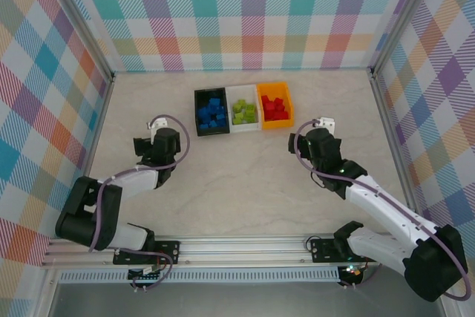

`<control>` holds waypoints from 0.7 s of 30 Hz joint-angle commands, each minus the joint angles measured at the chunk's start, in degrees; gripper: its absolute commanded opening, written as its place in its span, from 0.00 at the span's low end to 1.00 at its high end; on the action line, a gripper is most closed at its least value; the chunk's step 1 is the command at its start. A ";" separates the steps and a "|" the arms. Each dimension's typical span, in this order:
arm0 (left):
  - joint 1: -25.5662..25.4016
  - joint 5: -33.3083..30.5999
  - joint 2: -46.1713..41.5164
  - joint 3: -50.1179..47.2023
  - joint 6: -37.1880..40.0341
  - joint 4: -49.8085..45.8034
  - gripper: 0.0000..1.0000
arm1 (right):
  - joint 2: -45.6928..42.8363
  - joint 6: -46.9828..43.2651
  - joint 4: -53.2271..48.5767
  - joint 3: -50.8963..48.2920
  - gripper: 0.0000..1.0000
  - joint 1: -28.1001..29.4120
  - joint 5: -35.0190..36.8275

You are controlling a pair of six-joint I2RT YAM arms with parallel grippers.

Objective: Sort the legos into containers by color

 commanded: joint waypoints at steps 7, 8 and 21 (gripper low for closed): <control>4.47 12.30 5.15 -6.60 0.23 23.03 1.00 | -5.56 -17.39 23.42 -10.83 1.00 -11.76 -3.31; 5.41 14.57 5.19 -7.76 0.00 24.91 1.00 | -5.59 -18.95 26.48 -12.56 1.00 -14.01 -4.96; 8.68 18.73 8.37 -6.71 -2.21 25.09 1.00 | 20.98 -22.41 52.05 -14.80 1.00 -27.75 -26.55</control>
